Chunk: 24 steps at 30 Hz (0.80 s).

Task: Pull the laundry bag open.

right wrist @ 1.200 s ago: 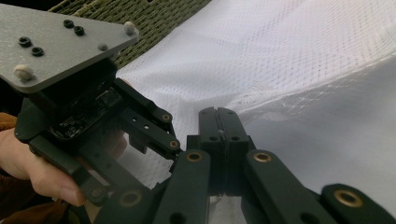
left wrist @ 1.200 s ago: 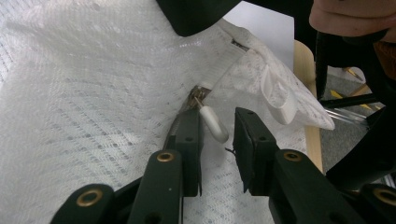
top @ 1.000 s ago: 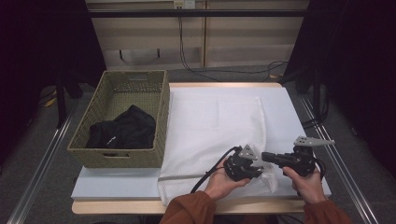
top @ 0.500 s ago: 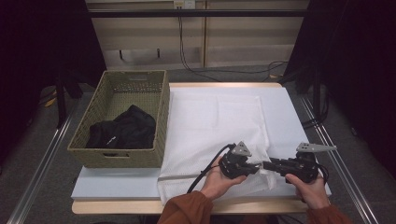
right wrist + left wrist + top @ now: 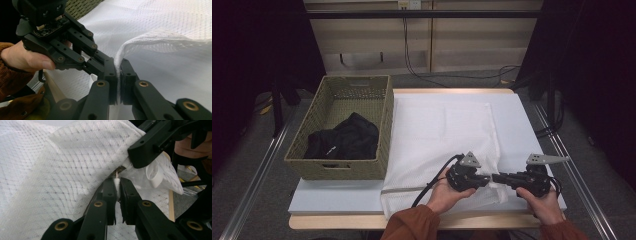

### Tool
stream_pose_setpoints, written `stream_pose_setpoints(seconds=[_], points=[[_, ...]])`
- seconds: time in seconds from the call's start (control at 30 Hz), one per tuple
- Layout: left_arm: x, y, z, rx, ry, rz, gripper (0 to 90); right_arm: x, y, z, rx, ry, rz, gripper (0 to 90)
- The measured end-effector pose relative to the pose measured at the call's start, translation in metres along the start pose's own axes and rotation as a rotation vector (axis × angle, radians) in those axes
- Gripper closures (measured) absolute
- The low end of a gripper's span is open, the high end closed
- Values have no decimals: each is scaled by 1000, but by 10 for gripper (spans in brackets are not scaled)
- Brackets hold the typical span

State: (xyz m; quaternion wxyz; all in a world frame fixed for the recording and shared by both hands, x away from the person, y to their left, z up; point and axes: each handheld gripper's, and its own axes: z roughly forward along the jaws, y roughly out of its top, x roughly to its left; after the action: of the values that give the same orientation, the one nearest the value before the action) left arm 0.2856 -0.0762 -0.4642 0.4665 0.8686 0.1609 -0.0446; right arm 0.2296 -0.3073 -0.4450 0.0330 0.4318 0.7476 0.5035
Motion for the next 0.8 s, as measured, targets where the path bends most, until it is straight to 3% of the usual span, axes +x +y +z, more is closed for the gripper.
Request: stream_pose_setpoints(seconds=[0.2,0.33,0.43,0.5,0.6,0.7,0.8], points=[[0,2,1,9,-2,5,824,1,0,1,8,15,-14,864],[1,1,-1,5,-8,-18,853,1,0,1,10,18,-16,862],[-3,3,-1,31,13,15,867,0,0,1,2,17,-7,809],[-3,2,1,28,6,9,867,0,0,1,-1,10,-8,805],[-7,2,0,66,21,33,867,0,0,1,-2,5,-1,852],[-4,1,0,40,11,11,867,-1,0,1,-1,-5,-4,867],[-2,2,-1,48,12,21,867,0,-1,1,-6,-15,-2,869]])
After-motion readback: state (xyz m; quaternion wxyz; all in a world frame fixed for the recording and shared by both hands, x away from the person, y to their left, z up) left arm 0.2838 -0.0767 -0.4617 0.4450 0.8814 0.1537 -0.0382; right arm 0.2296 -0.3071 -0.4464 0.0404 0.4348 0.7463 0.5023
